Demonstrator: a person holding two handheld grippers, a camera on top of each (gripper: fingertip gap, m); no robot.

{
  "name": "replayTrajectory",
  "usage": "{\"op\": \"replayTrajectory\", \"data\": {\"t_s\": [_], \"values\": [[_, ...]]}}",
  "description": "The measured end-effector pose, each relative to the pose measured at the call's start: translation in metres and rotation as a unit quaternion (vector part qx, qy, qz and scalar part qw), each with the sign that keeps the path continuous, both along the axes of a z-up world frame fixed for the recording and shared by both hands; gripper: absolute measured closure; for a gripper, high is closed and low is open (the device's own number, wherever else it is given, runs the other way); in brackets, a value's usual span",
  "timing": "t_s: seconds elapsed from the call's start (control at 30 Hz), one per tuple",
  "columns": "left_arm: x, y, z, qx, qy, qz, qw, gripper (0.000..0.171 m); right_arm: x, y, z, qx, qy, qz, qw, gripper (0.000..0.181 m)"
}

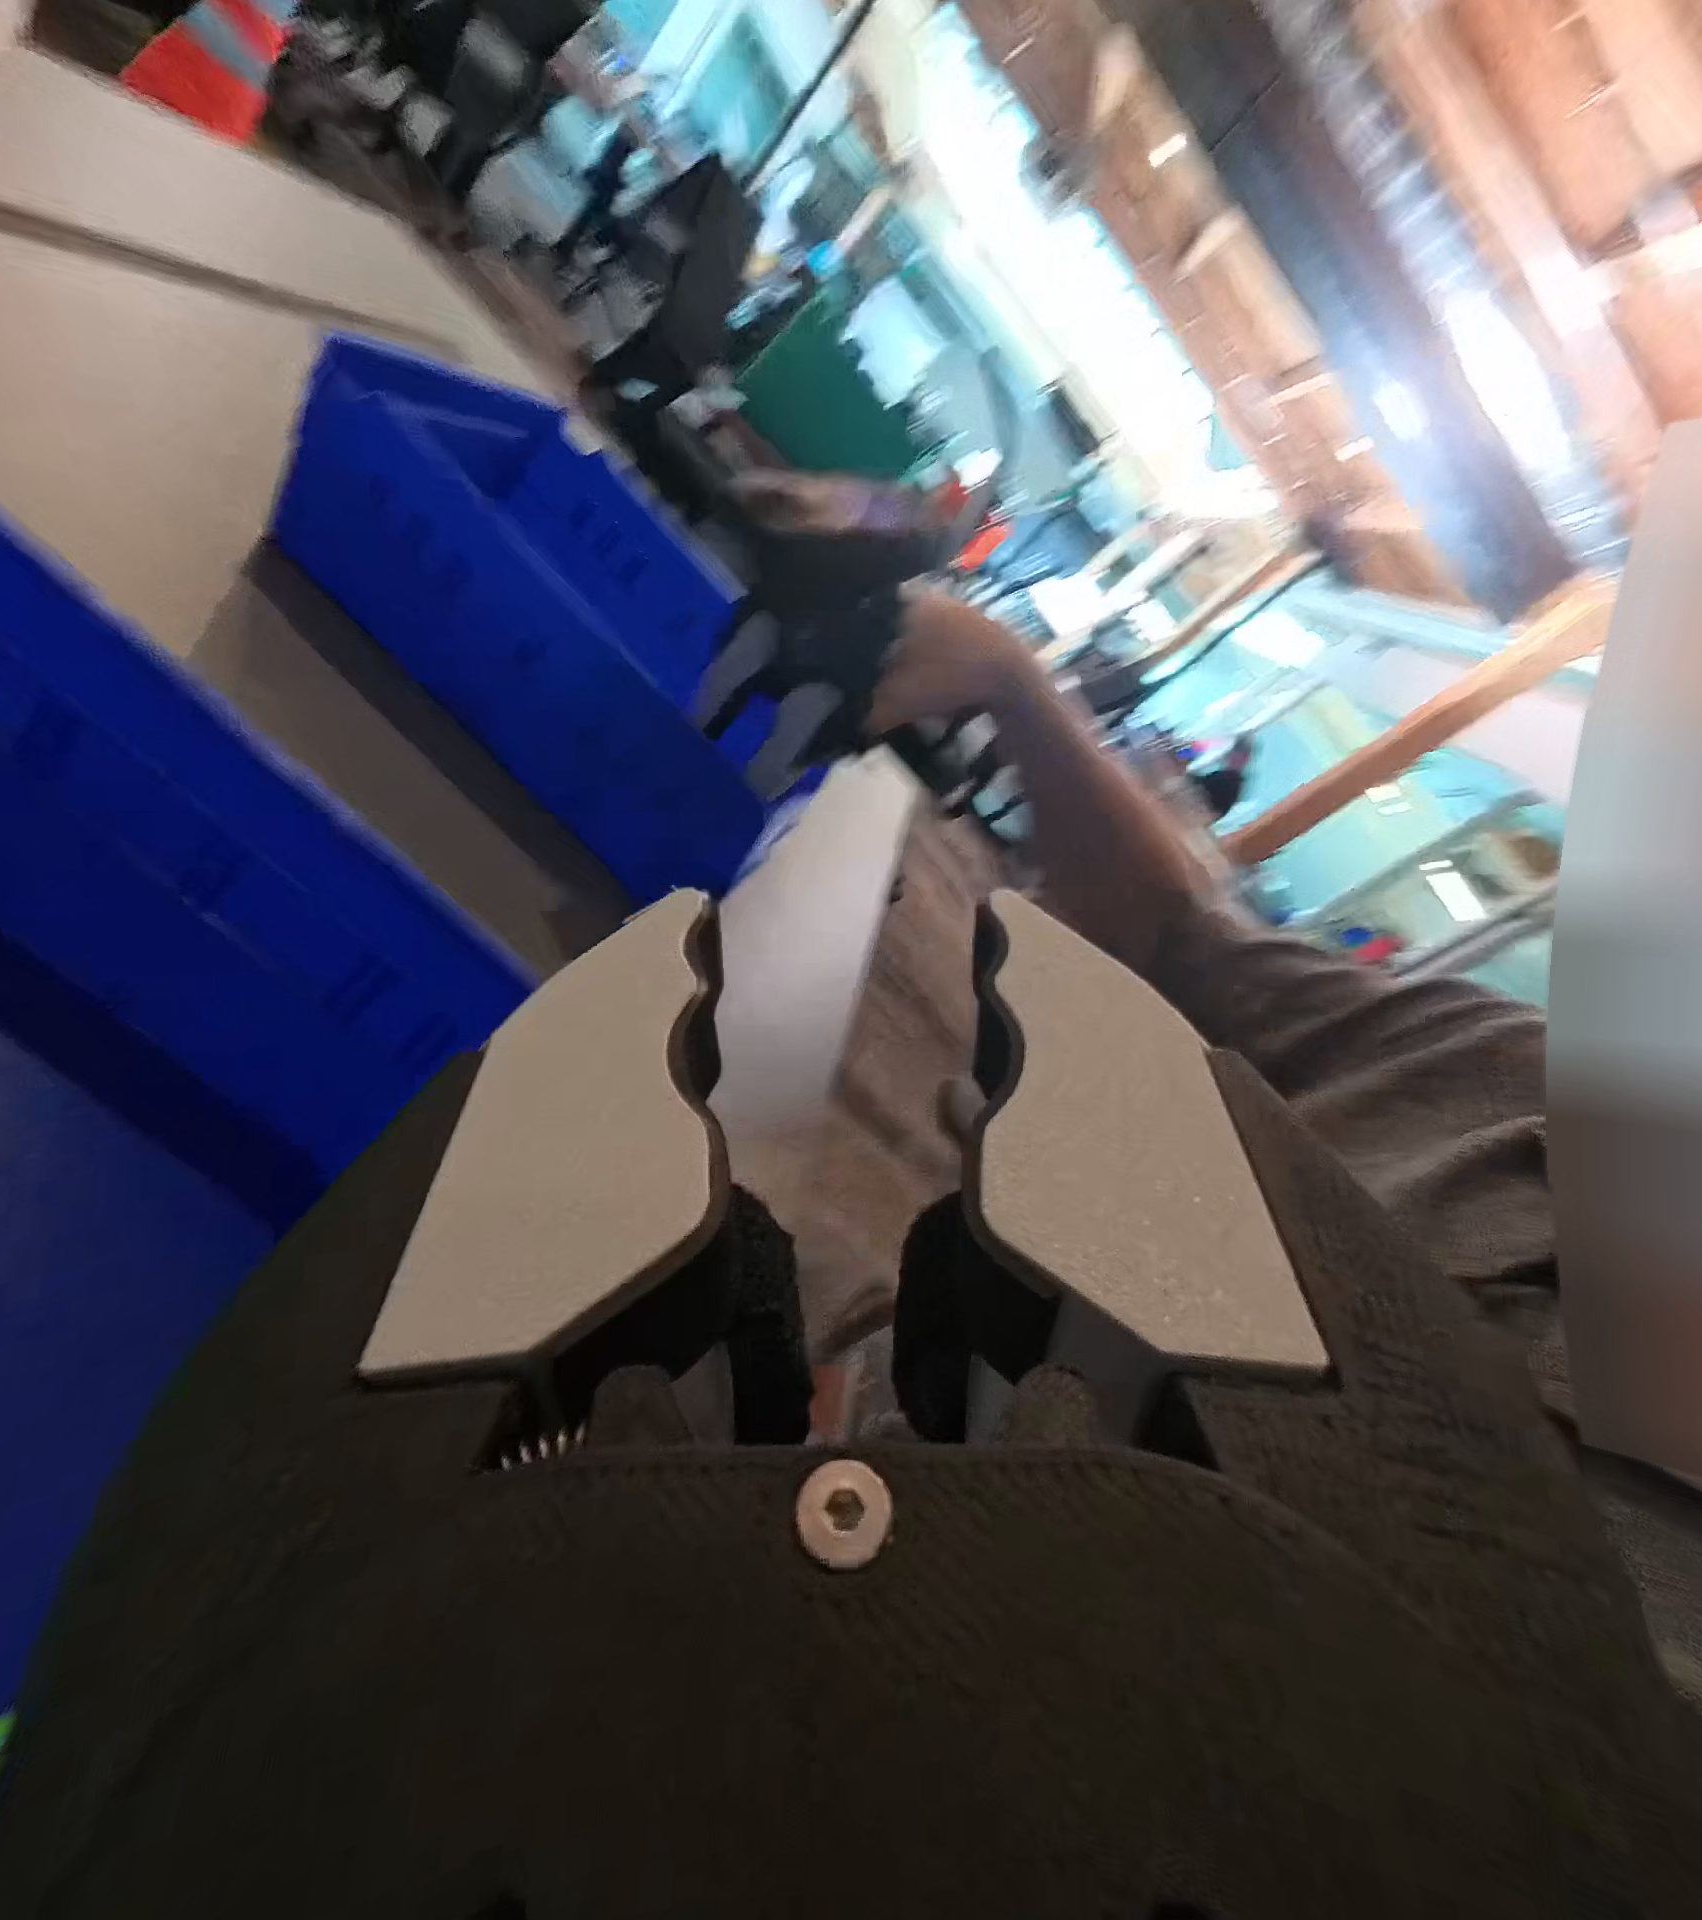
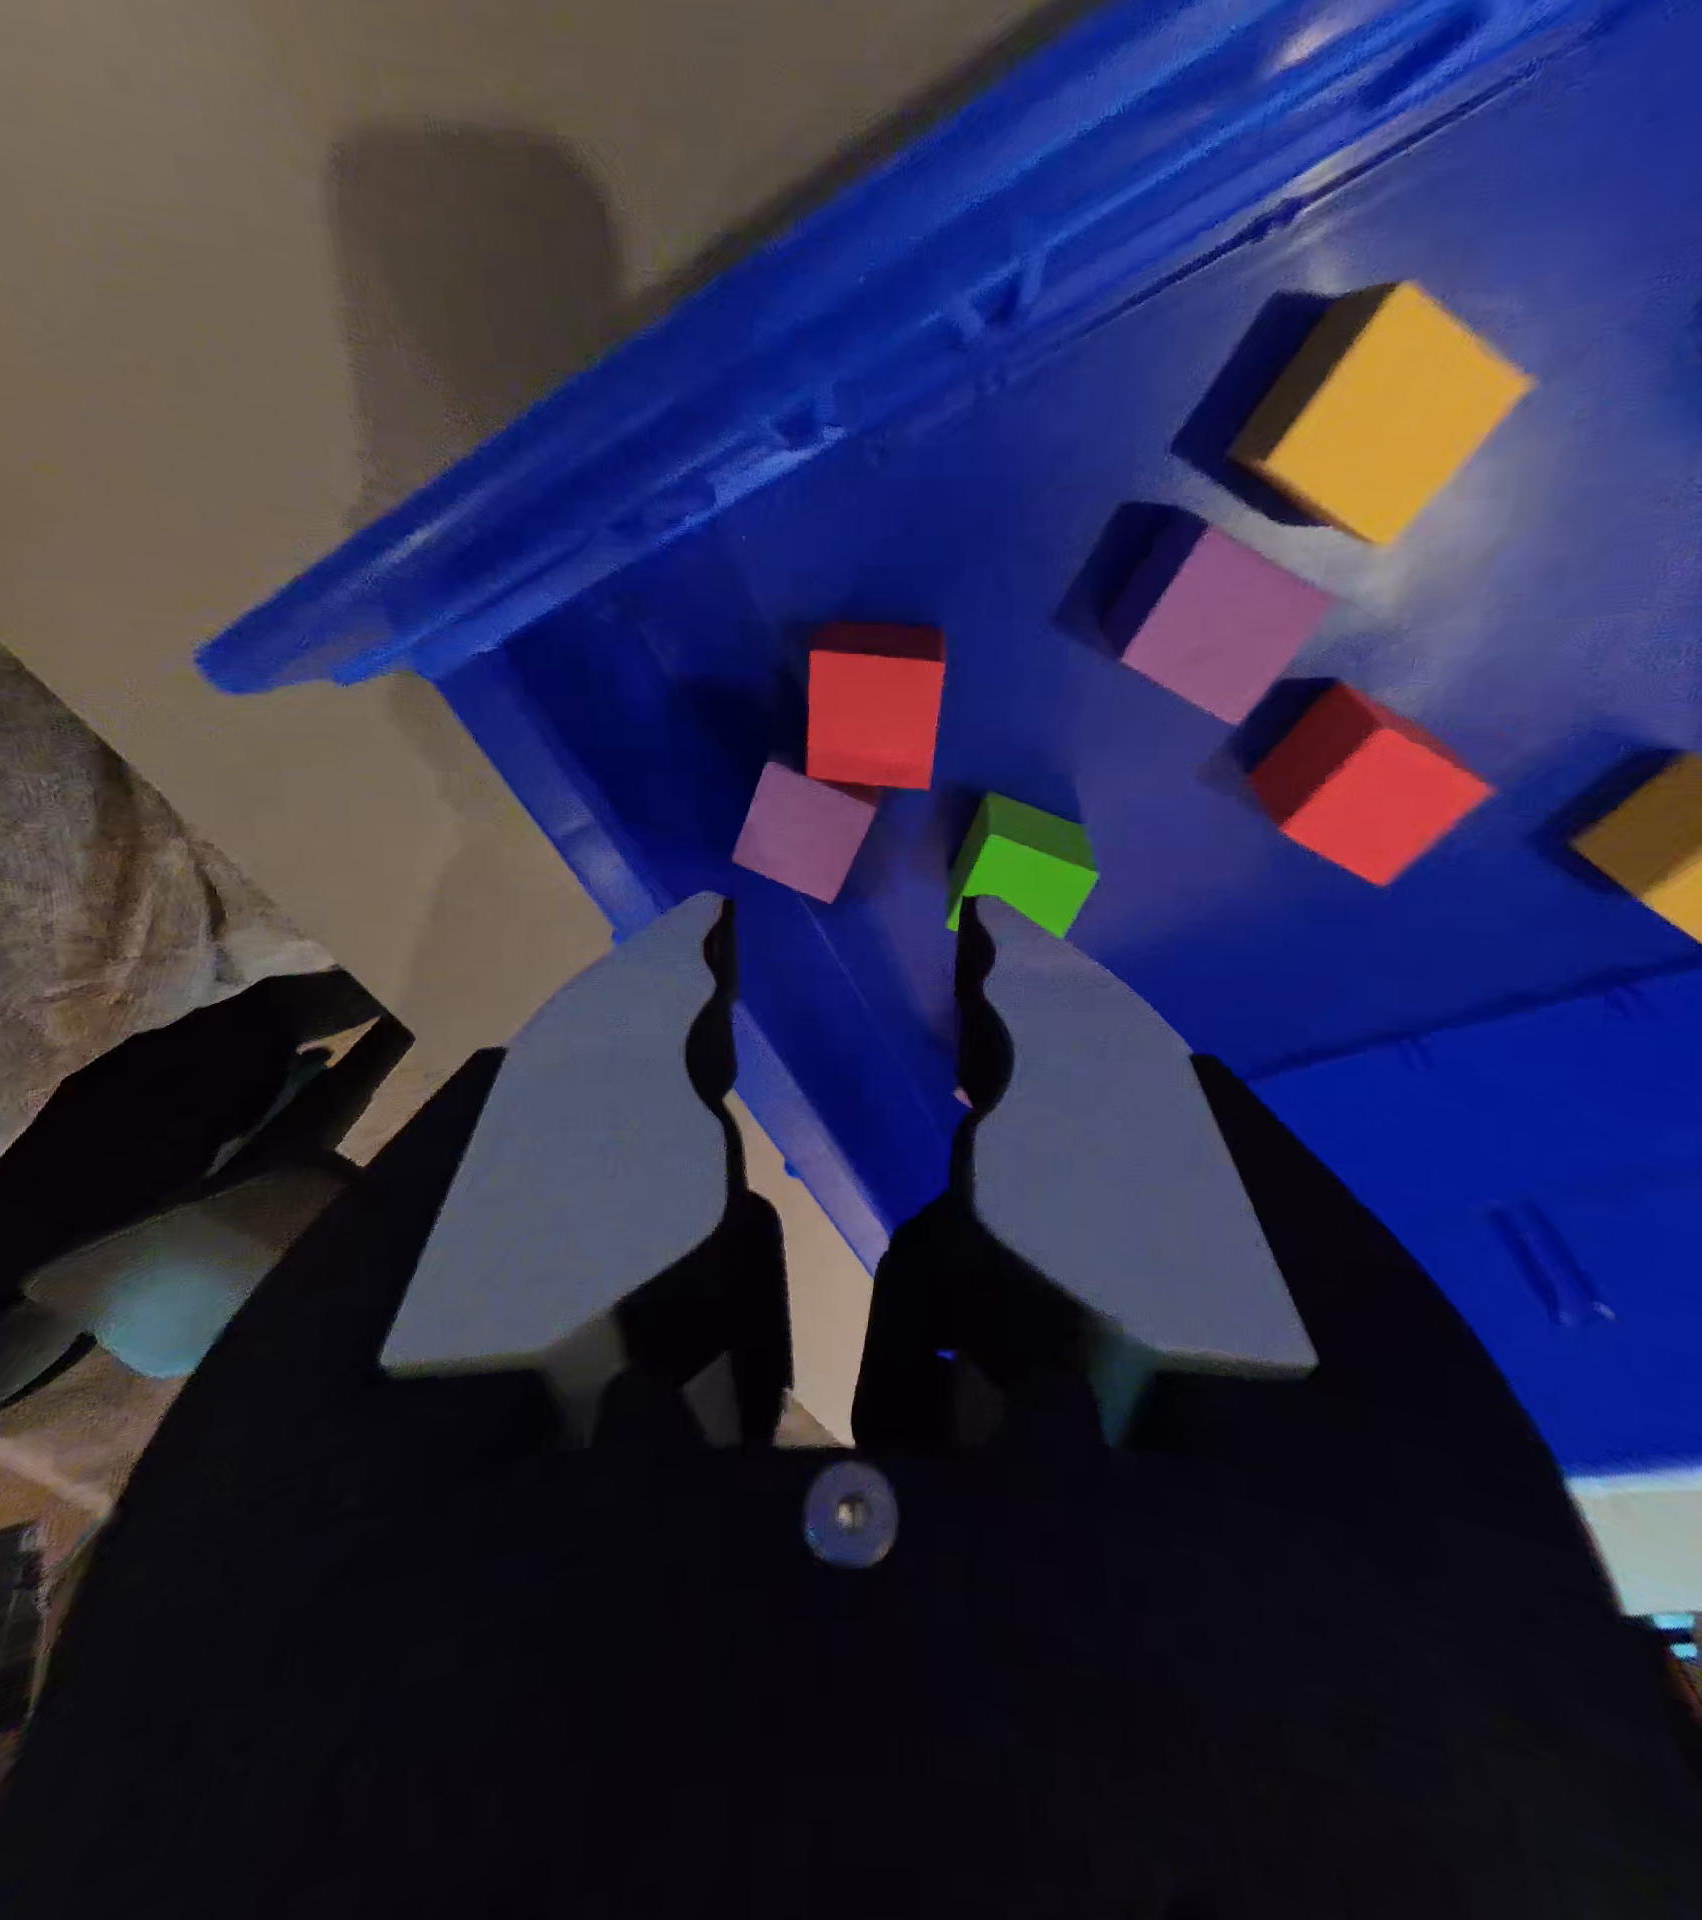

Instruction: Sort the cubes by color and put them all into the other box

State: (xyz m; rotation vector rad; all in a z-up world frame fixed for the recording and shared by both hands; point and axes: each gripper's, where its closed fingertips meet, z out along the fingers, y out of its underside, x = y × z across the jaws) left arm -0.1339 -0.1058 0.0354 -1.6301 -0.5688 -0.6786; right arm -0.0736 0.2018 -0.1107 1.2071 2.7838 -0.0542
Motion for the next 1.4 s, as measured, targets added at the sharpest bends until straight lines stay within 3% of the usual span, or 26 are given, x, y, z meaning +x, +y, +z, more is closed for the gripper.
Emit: {"op": "replayTrajectory", "data": {"t_s": [0.07,0.13,0.23,0.37,0.47,0.6,0.77,0.97,1.1,1.27,1.4], "values": [[-0.015,-0.002,-0.038,-0.128,0.047,0.044,0.990,0.125,-0.004,-0.003,0.018,-0.011,0.041,0.006,0.999,0.141],[-0.018,-0.007,-0.070,-0.236,0.079,0.047,0.967,0.125,-0.007,-0.007,0.038,-0.021,0.090,0.013,0.996,0.141],[-0.021,-0.012,-0.092,-0.303,0.096,0.050,0.947,0.121,-0.008,-0.013,0.063,-0.032,0.148,0.019,0.988,0.143],[-0.037,-0.036,-0.099,-0.362,0.130,0.080,0.919,0.121,0.001,-0.018,0.078,-0.031,0.191,0.031,0.981,0.144],[-0.038,-0.061,-0.114,-0.454,0.146,0.042,0.878,0.123,0.008,-0.021,0.076,-0.021,0.201,0.046,0.978,0.143],[-0.037,-0.091,-0.140,-0.583,0.147,-0.027,0.799,0.123,0.010,-0.022,0.067,-0.020,0.203,0.050,0.978,0.143],[-0.029,-0.095,-0.154,-0.618,0.108,-0.027,0.778,0.123,0.010,-0.015,0.060,-0.016,0.218,0.036,0.975,0.142],[-0.025,-0.101,-0.171,-0.654,0.085,-0.038,0.751,0.125,0.001,-0.001,0.101,-0.057,0.323,-0.008,0.945,0.141],[-0.025,-0.103,-0.174,-0.661,0.066,-0.048,0.746,0.126,0.004,0.004,0.128,-0.073,0.381,-0.020,0.922,0.142],[-0.021,-0.107,-0.183,-0.678,0.037,-0.066,0.731,0.126,0.008,0.004,0.137,-0.064,0.407,-0.014,0.911,0.142],[-0.017,-0.111,-0.192,-0.687,0.023,-0.085,0.722,0.139,0.008,0.002,0.137,-0.060,0.419,-0.009,0.906,0.141]]}}
